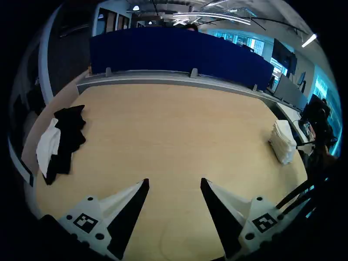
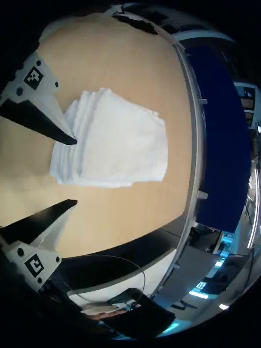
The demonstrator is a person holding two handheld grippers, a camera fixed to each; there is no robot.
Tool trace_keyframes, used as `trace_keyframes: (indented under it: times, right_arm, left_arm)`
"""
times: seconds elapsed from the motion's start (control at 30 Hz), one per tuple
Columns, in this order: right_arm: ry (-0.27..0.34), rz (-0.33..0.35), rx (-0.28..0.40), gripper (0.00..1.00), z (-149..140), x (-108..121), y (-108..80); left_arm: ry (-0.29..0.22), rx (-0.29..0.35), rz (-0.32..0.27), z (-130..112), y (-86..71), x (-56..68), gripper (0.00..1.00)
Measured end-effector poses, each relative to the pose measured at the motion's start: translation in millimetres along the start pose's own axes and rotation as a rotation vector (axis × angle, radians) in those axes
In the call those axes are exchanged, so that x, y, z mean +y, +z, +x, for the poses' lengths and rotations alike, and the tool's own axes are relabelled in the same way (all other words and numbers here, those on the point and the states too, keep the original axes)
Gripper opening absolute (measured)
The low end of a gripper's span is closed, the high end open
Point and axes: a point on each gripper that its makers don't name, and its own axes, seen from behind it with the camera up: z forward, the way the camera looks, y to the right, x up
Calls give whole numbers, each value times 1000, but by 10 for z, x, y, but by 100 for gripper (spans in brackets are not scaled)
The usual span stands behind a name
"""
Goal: Fold towel
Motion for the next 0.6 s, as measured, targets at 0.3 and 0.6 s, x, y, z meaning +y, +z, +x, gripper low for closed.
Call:
trace_keyframes:
  times: [0.3, 0.6]
  right_arm:
    - [0, 49, 64, 100, 358, -239, 35]
    - [-11, 90, 82, 100, 524, -496, 140]
  left_arm:
    - [-4, 8, 4, 10, -39, -36, 87]
    - [-8, 9, 7, -7, -63, -53, 87]
